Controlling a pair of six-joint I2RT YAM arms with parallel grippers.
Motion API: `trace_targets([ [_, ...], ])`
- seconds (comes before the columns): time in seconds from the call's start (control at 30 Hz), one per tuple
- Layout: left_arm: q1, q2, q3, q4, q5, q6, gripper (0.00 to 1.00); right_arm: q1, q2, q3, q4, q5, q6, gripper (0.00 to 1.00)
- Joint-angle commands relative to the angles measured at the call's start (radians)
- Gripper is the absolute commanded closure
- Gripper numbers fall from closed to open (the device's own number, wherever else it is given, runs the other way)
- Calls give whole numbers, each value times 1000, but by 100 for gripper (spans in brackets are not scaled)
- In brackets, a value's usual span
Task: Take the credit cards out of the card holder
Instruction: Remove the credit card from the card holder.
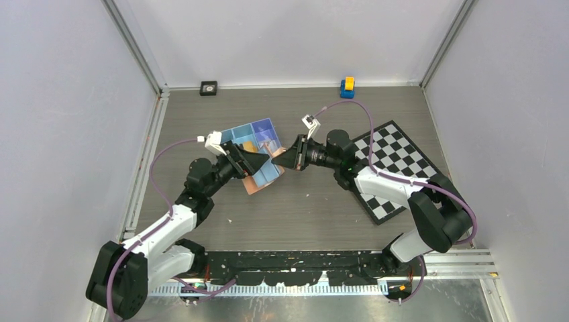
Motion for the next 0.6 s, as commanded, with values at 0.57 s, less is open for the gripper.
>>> trace_targets([
  [0.57, 11, 35, 26, 58, 32, 19, 45, 39, -20, 10, 77, -76, -21, 99],
])
